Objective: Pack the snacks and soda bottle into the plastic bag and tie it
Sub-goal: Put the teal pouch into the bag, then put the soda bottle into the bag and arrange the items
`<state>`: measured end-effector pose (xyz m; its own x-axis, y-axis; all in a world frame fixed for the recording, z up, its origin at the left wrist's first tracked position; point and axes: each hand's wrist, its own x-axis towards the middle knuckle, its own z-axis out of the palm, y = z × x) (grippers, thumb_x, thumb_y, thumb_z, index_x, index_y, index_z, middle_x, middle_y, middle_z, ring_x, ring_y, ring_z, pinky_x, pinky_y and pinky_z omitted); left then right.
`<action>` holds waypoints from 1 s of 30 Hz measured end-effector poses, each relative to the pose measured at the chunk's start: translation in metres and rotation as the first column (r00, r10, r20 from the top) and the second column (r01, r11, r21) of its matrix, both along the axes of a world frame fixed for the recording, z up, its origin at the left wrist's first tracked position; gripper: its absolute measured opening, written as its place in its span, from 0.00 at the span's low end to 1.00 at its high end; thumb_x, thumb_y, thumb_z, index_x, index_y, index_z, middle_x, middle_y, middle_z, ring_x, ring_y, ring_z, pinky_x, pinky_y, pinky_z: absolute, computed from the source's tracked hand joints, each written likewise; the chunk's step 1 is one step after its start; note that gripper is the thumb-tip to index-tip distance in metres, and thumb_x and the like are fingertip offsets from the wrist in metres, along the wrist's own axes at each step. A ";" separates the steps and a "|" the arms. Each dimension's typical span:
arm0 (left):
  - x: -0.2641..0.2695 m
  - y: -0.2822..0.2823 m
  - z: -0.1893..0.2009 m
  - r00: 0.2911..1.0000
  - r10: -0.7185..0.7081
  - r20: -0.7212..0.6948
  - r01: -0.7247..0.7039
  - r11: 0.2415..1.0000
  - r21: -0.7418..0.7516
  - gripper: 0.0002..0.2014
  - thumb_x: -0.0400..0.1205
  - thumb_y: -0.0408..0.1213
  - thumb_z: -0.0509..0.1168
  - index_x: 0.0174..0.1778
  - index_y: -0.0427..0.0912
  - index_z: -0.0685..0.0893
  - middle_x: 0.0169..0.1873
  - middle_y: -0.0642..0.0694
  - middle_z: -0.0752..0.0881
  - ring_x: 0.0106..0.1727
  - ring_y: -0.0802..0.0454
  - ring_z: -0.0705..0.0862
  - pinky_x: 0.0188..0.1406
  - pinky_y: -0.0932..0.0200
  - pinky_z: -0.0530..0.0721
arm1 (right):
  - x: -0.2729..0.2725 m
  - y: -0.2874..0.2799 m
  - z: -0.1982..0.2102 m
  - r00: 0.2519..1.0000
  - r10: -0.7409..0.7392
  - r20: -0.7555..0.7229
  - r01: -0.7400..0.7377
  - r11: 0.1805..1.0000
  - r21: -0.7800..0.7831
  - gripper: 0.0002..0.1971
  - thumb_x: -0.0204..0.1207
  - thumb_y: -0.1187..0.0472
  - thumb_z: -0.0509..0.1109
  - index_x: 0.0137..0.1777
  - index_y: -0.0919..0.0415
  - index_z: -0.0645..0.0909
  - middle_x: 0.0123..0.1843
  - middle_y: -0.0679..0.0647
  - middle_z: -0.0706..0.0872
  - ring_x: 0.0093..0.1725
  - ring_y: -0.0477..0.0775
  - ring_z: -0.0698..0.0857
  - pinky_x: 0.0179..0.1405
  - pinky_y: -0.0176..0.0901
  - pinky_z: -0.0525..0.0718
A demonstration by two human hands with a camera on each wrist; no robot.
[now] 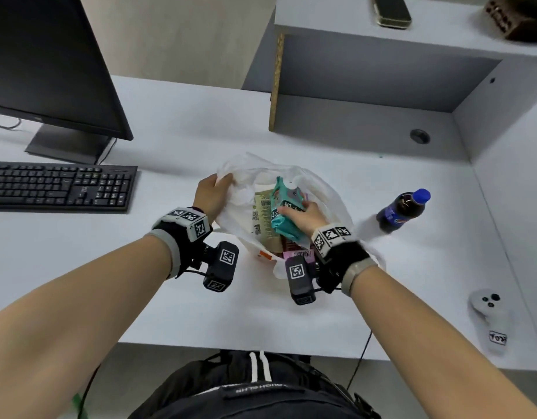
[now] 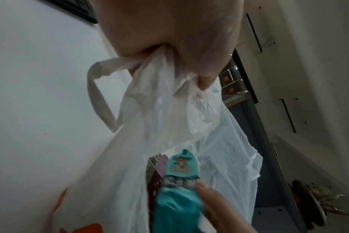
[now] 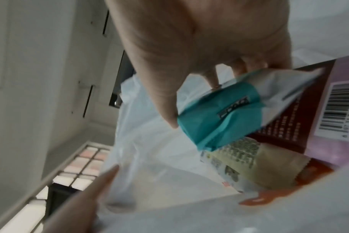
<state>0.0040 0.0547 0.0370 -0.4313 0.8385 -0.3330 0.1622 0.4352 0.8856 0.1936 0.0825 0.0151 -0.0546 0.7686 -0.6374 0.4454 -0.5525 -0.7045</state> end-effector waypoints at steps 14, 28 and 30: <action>0.006 0.007 -0.011 1.000 -0.003 -0.001 0.002 0.999 -0.046 0.13 0.82 0.42 0.56 0.43 0.37 0.81 0.36 0.40 0.81 0.33 0.45 0.78 0.30 0.59 0.74 | 0.183 0.056 0.010 0.712 -0.596 0.371 0.408 0.782 0.472 0.22 0.73 0.62 0.68 0.68 0.57 0.76 0.70 0.66 0.74 0.67 0.66 0.76 0.65 0.48 0.74; 0.010 0.001 -0.014 0.997 0.057 -0.052 -0.063 0.992 -0.105 0.14 0.82 0.41 0.57 0.33 0.39 0.77 0.27 0.45 0.77 0.28 0.48 0.75 0.28 0.59 0.71 | 0.193 0.061 0.002 0.778 -0.563 0.280 0.305 0.727 0.616 0.21 0.68 0.54 0.75 0.58 0.63 0.80 0.52 0.64 0.87 0.51 0.61 0.84 0.50 0.40 0.73; 0.006 0.001 -0.018 0.994 0.081 -0.067 -0.088 0.990 -0.107 0.15 0.80 0.40 0.59 0.28 0.39 0.74 0.26 0.44 0.74 0.29 0.46 0.73 0.28 0.58 0.68 | 0.185 0.059 0.033 0.823 -0.520 0.229 0.209 0.652 0.729 0.21 0.64 0.51 0.74 0.52 0.64 0.81 0.42 0.59 0.84 0.42 0.58 0.81 0.45 0.41 0.75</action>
